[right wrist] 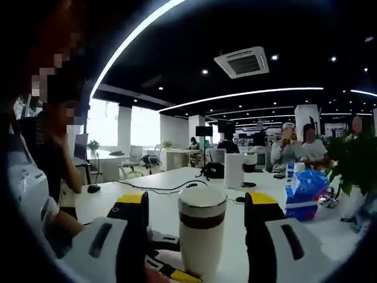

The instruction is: Grasp the water cup twist off the cup lid place the cup lid on the table

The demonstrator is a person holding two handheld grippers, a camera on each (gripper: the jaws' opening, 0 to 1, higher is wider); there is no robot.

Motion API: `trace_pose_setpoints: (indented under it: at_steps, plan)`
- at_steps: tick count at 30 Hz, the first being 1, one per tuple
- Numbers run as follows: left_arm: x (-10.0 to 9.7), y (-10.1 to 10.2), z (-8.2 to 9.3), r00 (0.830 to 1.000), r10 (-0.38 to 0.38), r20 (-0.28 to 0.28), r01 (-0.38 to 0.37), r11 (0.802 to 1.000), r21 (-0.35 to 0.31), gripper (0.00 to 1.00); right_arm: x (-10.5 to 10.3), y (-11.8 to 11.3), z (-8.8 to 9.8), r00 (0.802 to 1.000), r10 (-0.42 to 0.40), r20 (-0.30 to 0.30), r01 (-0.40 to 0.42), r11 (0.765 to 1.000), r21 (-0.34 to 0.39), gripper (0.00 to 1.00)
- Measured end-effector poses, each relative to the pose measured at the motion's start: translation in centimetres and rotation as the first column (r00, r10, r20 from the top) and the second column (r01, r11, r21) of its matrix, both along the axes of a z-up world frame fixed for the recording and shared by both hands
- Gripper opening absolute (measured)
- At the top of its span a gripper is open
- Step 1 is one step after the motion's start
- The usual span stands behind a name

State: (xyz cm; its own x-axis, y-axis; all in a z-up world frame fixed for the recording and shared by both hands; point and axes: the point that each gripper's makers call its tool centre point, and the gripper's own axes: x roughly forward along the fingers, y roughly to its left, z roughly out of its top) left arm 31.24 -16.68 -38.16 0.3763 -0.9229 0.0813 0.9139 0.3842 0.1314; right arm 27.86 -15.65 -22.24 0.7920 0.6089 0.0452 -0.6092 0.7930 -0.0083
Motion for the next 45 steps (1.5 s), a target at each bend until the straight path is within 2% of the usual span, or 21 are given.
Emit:
trace_pose_setpoints:
  at_steps: [7, 11, 13, 15, 17, 21, 24, 30, 34, 36, 41, 45]
  plan:
    - [0.0, 0.0, 0.0, 1.000, -0.001, 0.002, 0.001, 1.000, 0.002, 0.48, 2.0, 1.0, -0.6, 1.000, 0.004, -0.018, -0.005, 0.999, -0.039, 0.62]
    - [0.0, 0.0, 0.0, 1.000, -0.002, 0.002, 0.002, 1.000, 0.002, 0.48, 2.5, 0.9, -0.8, 1.000, 0.009, -0.021, -0.010, 0.998, -0.057, 0.50]
    - [0.0, 0.0, 0.0, 1.000, -0.002, 0.004, 0.002, 1.000, 0.003, 0.48, 2.6, 0.9, -0.9, 0.999, 0.024, -0.047, -0.026, 0.999, -0.031, 0.47]
    - [0.0, 0.0, 0.0, 1.000, -0.002, 0.003, 0.002, 1.000, 0.002, 0.48, 2.7, 0.7, -1.0, 0.998, 0.025, -0.050, -0.026, 0.999, -0.028, 0.46]
    - [0.0, 0.0, -0.1, 1.000, -0.002, 0.003, 0.002, 1.000, 0.003, 0.48, 2.5, 1.0, -1.0, 0.999, 0.045, -0.026, -0.046, 0.997, -0.056, 0.46]
    - [0.0, 0.0, -0.1, 1.000, 0.000, 0.000, 0.000, 1.000, 0.003, 0.48, 2.5, 0.9, -1.1, 0.994, 0.102, -0.036, -0.103, 0.994, -0.027, 0.46]
    - [-0.1, 0.0, -0.1, 1.000, 0.000, 0.003, 0.000, 1.000, 0.004, 0.48, 2.5, 0.8, -1.2, 0.985, 0.158, -0.067, -0.159, 0.987, 0.001, 0.46]
    - [-0.1, 0.0, -0.1, 1.000, 0.001, 0.003, -0.001, 1.000, 0.004, 0.48, 2.2, 1.1, -1.3, 0.962, 0.261, -0.083, -0.264, 0.964, -0.025, 0.46]
    - [-0.1, 0.0, -0.1, 1.000, 0.002, 0.002, -0.002, 1.000, 0.004, 0.48, 1.9, 1.3, -1.4, 0.939, 0.331, -0.098, -0.337, 0.940, -0.056, 0.45]
    - [-0.2, 0.0, -0.1, 1.000, 0.002, 0.002, -0.002, 1.000, 0.004, 0.48, 1.8, 1.2, -1.4, 0.926, 0.362, -0.107, -0.369, 0.928, -0.049, 0.45]
    - [-0.2, 0.0, -0.1, 1.000, 0.001, 0.003, -0.001, 1.000, 0.005, 0.48, 1.4, 1.5, -1.4, 0.905, 0.414, -0.100, -0.421, 0.904, -0.076, 0.45]
    - [-0.2, 0.0, -0.2, 1.000, 0.005, -0.003, -0.005, 1.000, 0.003, 0.48, 1.6, 1.5, -1.5, 0.884, 0.457, -0.095, -0.464, 0.883, -0.070, 0.45]
